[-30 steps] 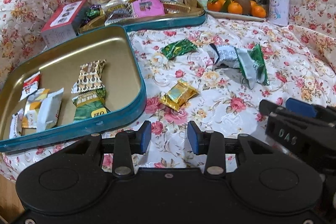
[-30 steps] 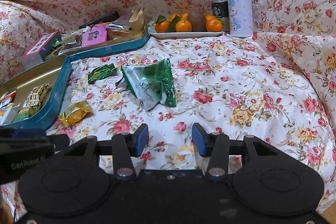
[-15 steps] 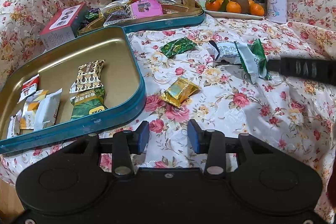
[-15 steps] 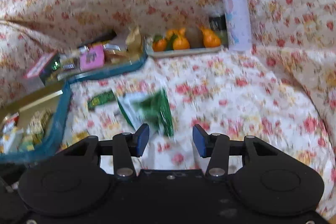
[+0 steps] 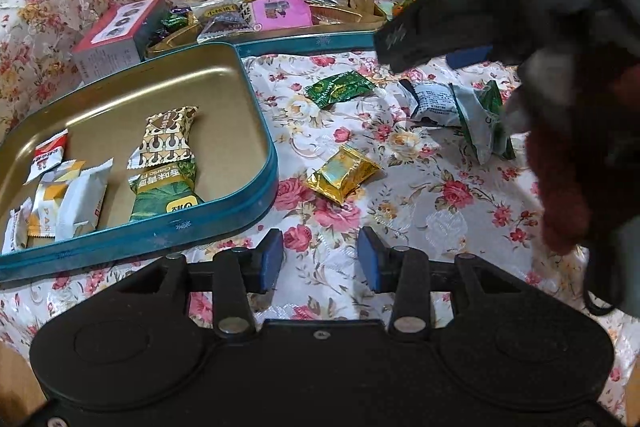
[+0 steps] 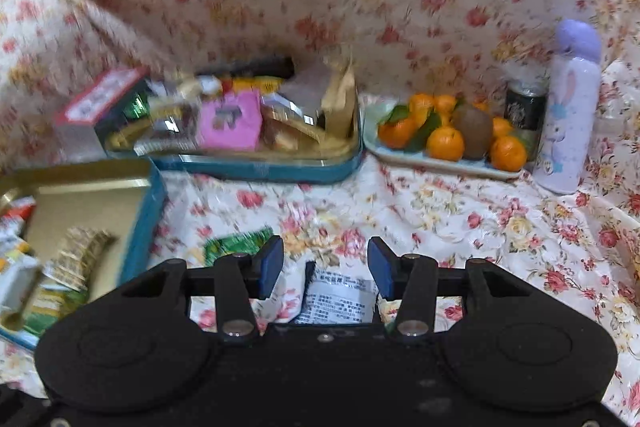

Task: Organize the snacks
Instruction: 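Move the right tool to the green Sabudge packet and grasp it, then lift the green Sabudge packet with the right tool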

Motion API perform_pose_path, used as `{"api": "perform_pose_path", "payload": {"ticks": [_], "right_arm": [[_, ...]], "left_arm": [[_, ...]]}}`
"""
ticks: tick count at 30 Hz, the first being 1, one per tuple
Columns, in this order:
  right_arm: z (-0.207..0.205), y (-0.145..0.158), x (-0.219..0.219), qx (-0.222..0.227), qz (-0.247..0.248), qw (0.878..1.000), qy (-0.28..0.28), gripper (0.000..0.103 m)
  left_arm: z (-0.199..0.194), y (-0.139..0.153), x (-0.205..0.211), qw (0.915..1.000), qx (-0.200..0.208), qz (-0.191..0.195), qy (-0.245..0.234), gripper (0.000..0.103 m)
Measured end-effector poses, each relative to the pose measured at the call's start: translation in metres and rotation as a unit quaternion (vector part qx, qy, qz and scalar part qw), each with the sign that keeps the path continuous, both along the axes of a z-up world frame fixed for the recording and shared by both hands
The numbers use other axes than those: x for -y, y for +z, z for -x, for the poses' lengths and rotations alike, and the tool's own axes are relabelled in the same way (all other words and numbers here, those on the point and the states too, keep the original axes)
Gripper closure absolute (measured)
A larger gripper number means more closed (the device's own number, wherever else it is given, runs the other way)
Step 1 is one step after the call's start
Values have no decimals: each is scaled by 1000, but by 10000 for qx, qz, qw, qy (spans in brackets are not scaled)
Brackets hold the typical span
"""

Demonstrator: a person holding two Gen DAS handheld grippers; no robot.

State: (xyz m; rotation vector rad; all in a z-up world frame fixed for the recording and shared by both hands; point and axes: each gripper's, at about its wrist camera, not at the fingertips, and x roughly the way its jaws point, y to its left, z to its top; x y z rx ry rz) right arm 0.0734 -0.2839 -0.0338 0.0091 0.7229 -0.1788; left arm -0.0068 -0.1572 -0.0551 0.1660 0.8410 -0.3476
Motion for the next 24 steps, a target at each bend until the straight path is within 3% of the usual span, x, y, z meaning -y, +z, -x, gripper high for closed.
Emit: {"api": "perform_pose_path", "payload": {"ticks": [4, 9, 14, 16, 20, 24], "right_arm": [[-8, -15, 2, -431, 198, 9988, -150, 54], [16, -18, 14, -489, 220, 9982, -280, 54], [41, -16, 31, -444, 116, 9979, -464, 54], [55, -11, 40, -278, -73, 9982, -519, 54], [97, 11, 57, 717, -637, 9929, -702, 53], [127, 13, 75, 948, -1052, 9833, -1146, 51]], "left_arm": [[0, 0, 1, 10000, -14, -19, -15, 53], [5, -2, 2, 9998, 148, -84, -100, 53], [1, 0, 1, 10000, 28, -53, -66, 53], [2, -1, 1, 9999, 70, -82, -87, 53], [2, -1, 2, 9999, 81, -107, -74, 53], [3, -1, 2, 9998, 98, -127, -64, 53]]}}
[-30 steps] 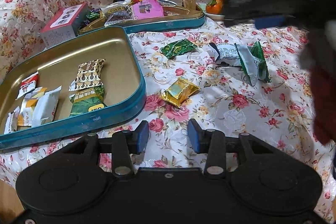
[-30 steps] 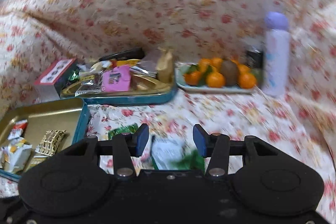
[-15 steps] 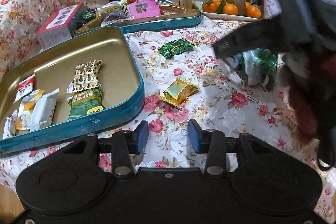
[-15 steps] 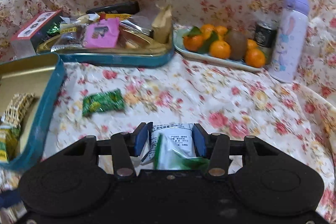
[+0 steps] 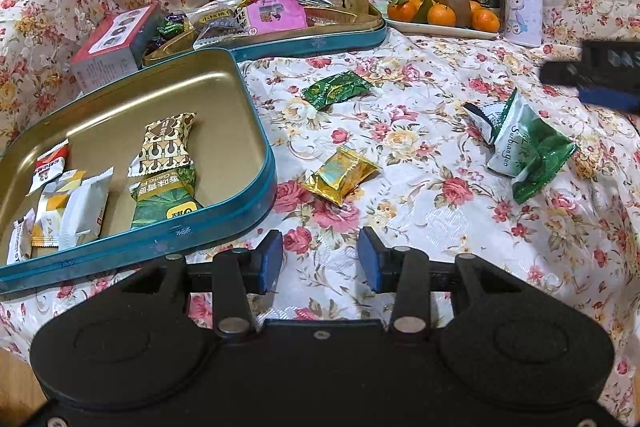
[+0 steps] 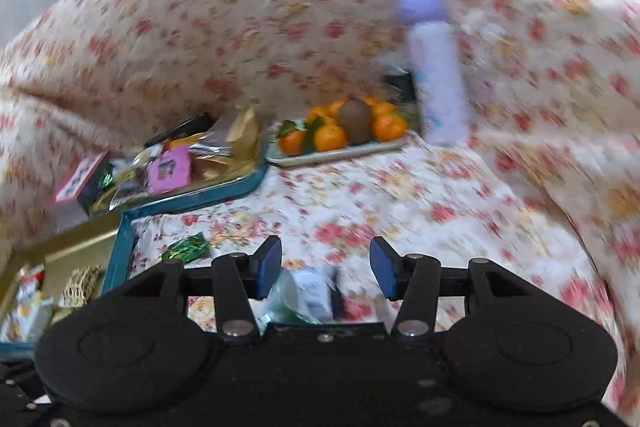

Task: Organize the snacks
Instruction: 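Lift the green Sabudge packet with the right tool, then grasp the gold-wrapped candy with the left tool while the right tool holds the Sabudge packet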

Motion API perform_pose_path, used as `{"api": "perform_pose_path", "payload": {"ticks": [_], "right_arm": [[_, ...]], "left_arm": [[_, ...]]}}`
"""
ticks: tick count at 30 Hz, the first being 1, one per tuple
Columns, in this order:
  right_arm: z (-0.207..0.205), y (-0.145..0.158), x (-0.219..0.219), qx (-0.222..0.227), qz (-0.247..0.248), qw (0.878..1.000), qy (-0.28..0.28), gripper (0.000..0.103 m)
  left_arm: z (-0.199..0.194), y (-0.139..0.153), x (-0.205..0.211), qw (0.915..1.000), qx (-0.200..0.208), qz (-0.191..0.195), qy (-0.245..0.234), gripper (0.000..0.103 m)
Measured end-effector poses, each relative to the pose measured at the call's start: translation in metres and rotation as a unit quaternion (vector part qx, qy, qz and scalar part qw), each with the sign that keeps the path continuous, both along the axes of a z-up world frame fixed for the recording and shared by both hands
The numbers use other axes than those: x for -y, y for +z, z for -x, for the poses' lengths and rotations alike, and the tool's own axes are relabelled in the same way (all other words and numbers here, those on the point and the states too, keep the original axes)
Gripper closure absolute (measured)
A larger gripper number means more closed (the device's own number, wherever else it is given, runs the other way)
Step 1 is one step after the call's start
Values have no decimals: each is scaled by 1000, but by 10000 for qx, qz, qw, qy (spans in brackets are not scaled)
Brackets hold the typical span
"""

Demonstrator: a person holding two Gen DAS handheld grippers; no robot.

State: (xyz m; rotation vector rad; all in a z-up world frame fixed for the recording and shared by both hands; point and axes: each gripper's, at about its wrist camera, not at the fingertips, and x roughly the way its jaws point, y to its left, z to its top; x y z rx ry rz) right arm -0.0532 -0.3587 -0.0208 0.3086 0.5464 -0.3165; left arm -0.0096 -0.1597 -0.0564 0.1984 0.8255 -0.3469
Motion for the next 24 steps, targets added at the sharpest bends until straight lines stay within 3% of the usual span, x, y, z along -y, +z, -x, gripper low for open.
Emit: {"api": "perform_pose_path", "payload": {"ticks": [9, 16, 19, 24], "right_arm": [[24, -30, -12, -259, -973, 9949, 18, 51], [9, -45, -24, -442, -645, 9969, -20, 51], [7, -46, -28, -491, -451, 9977, 79, 52], [3, -50, -47, -704, 325, 9965, 300, 51]], "left_arm": [[3, -1, 4, 9998, 93, -151, -41, 53], [-9, 5, 0, 10000, -38, 80, -46, 54], [-10, 13, 5, 9997, 214, 18, -128, 54], [-18, 20, 20, 9973, 475, -264, -485, 54]]}}
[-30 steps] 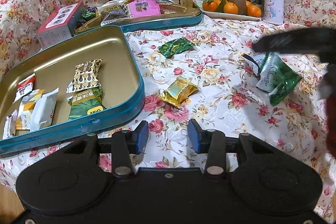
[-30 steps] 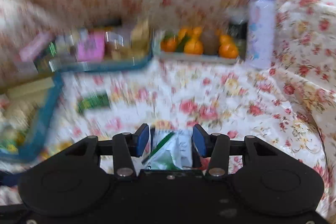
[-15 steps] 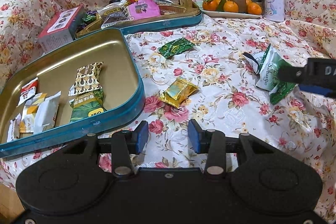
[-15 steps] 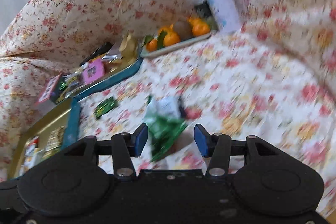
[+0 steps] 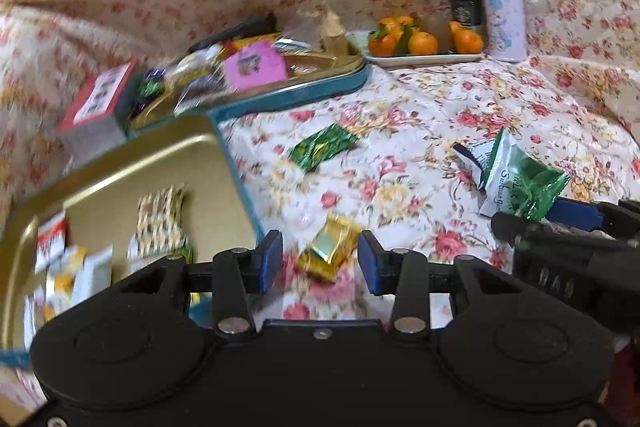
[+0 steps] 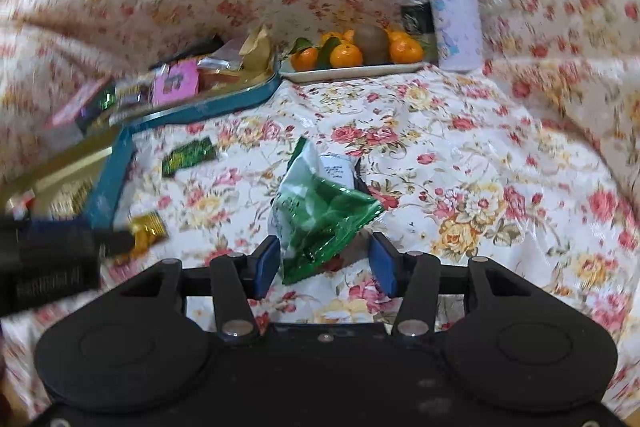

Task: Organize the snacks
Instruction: 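Grasp the gold-wrapped candy with the left tool while the right tool holds the Sabudge packet, then carry the gold candy and the Sabudge packet over the gold tin tray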

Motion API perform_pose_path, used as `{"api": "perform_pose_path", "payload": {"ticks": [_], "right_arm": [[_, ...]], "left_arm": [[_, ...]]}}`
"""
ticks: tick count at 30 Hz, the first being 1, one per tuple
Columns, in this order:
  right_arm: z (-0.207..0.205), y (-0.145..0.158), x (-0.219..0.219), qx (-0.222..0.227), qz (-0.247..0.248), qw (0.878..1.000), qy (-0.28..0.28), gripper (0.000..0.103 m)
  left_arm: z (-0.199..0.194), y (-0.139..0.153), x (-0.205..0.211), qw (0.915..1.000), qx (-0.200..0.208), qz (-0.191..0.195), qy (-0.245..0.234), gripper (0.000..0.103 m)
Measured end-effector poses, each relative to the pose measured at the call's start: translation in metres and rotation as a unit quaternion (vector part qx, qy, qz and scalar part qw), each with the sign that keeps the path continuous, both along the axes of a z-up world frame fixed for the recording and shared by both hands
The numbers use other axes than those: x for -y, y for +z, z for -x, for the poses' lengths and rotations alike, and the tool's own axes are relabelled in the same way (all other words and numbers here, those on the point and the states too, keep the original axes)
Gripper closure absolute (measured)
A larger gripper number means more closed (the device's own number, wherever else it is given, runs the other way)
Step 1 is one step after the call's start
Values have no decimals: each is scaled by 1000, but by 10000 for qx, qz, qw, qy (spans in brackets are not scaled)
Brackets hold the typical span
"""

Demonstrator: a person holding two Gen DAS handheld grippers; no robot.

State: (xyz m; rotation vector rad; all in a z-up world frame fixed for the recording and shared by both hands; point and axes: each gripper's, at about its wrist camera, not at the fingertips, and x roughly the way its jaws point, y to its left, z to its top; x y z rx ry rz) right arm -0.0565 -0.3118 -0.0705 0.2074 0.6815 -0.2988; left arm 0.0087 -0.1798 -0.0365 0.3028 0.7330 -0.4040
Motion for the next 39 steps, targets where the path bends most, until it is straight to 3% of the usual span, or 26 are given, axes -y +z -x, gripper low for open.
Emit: {"api": "perform_pose_path", "payload": {"ticks": [6, 16, 25, 27, 31, 39], "right_arm": [[2, -2, -1, 26, 101, 9999, 39, 50], [3, -3, -2, 54, 147, 9998, 78, 49], [2, -4, -3, 62, 196, 9997, 113, 46], [2, -4, -3, 60, 192, 9997, 128, 46], [2, -4, -2, 58, 195, 9997, 138, 47], [1, -4, -7, -60, 526, 9984, 216, 47]], "left_arm": [[-12, -7, 10, 9984, 108, -425, -356, 54], [-18, -9, 2, 9944, -105, -405, -967, 54], [-25, -13, 8, 9934, -393, -480, -961, 55], [-24, -13, 10, 9936, -409, -472, -946, 60], [-26, -11, 8, 9940, -775, -199, -752, 75], [-12, -9, -3, 9917, -1214, 194, -364, 75]]}}
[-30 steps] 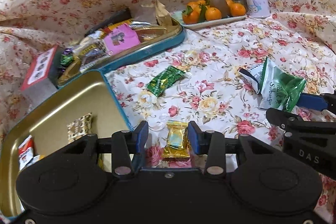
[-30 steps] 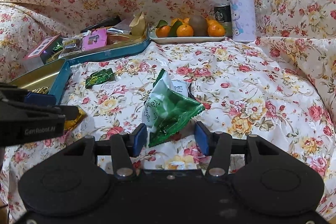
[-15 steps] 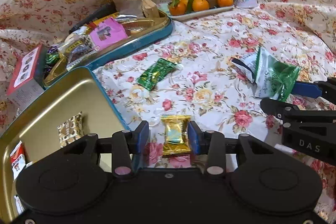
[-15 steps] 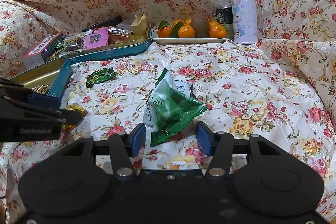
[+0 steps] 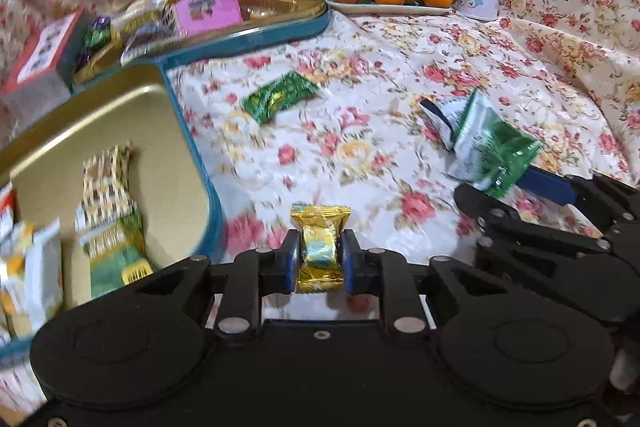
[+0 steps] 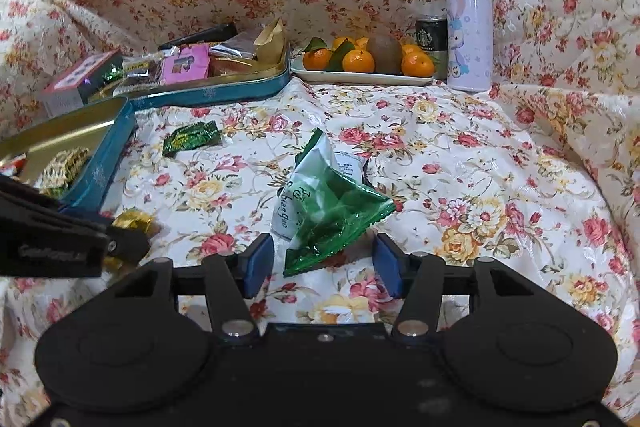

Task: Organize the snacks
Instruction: 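Carry the gold candy and the Sabudge packet over the gold tin tray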

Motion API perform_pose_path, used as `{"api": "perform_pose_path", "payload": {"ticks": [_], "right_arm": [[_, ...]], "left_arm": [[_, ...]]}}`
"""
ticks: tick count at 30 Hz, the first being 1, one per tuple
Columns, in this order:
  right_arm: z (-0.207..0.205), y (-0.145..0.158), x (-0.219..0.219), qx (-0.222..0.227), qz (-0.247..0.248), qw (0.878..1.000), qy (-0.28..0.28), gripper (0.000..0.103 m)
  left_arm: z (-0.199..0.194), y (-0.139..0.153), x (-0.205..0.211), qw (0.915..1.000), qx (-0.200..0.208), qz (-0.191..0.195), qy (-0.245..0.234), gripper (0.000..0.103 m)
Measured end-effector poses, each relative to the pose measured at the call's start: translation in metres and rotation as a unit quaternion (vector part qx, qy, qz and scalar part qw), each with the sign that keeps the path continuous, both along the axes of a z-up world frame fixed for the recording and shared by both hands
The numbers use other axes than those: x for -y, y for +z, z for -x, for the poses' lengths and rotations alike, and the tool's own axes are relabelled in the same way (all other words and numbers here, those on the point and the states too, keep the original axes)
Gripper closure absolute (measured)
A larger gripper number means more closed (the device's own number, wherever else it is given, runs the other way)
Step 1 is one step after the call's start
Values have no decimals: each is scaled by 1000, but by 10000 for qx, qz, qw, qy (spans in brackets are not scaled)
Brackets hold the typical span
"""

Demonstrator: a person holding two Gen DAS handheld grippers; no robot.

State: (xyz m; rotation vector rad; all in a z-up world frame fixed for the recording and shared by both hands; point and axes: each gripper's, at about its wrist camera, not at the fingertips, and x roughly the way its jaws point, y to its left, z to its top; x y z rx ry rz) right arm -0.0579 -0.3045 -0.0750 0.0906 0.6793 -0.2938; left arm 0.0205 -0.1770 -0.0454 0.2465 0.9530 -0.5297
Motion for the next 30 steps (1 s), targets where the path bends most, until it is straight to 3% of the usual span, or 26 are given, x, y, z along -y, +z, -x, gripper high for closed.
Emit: {"api": "perform_pose_path", "payload": {"ticks": [8, 13, 16, 23, 30], "right_arm": [[12, 5, -6, -25, 652, 9975, -274, 46], [15, 13, -15, 171, 1235, 9922, -7, 44], [7, 17, -15, 155, 986, 9950, 40, 42], [-12, 23, 2, 126, -253, 9987, -420, 38], [-26, 20, 8, -46, -530, 9960, -718, 38]], "left_arm": [[5, 0, -3, 9997, -7, 98, 240, 74], [5, 0, -1, 9997, -3, 88, 245, 74], [5, 0, -2, 9996, -27, 130, 263, 74], [5, 0, -3, 9995, -21, 141, 268, 74], [5, 1, -3, 9994, -26, 178, 287, 74]]}}
